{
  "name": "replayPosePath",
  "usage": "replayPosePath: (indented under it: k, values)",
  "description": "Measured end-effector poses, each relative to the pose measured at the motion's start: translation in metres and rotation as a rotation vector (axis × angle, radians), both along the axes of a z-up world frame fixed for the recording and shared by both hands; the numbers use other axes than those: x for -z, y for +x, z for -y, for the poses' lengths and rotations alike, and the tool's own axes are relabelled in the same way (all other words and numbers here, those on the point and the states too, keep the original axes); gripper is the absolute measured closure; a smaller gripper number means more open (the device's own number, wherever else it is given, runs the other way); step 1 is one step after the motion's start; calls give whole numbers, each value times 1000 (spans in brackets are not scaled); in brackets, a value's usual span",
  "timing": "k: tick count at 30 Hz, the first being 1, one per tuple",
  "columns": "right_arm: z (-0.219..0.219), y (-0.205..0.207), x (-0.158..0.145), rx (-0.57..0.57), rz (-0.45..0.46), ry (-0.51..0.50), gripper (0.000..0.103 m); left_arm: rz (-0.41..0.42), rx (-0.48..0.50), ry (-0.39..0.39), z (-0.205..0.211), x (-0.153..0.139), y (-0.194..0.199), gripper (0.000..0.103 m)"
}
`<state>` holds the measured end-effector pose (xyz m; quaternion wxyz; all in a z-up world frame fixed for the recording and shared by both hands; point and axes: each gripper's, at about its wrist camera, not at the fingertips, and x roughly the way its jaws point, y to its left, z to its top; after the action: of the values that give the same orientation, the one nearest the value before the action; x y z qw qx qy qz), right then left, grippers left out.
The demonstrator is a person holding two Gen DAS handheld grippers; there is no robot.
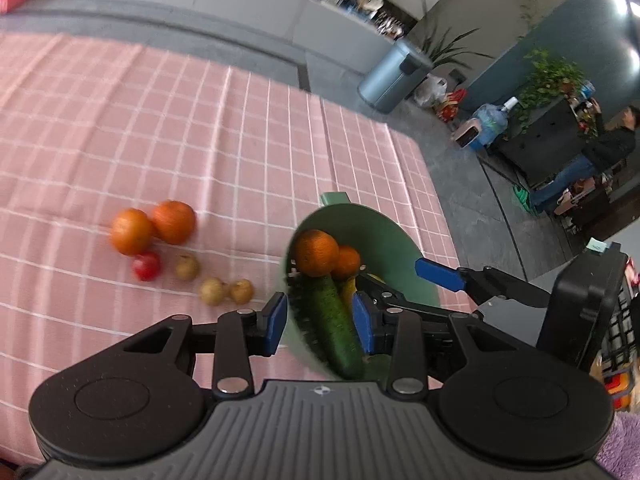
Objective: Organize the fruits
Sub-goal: 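Open the left tool into the colander while the right tool releases its orange, then grasp another orange with the left tool while the right tool grasps a further orange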
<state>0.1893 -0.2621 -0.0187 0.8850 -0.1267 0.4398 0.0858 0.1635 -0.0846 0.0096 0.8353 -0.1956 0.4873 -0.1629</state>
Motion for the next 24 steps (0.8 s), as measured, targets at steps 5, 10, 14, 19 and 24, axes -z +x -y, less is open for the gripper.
replayPosePath:
  k: [5, 10, 14, 19, 24]
  values:
    - [-33, -41, -11, 1, 125, 27, 39, 89, -41, 71, -29, -7, -25, 59]
    - [-67, -70, -12, 13, 177, 125, 39, 141, -67, 109, -62, -6, -39, 59]
    - [-93, -89, -5, 32, 226, 204, 39, 207, -75, 160, -84, -5, -50, 59]
    - [-124, -112, 10, 15, 315, 213, 39, 272, -97, 202, -101, 2, -65, 59]
    - [-137, -115, 32, 5, 287, 211, 46, 282, -95, 189, -109, 22, -71, 59]
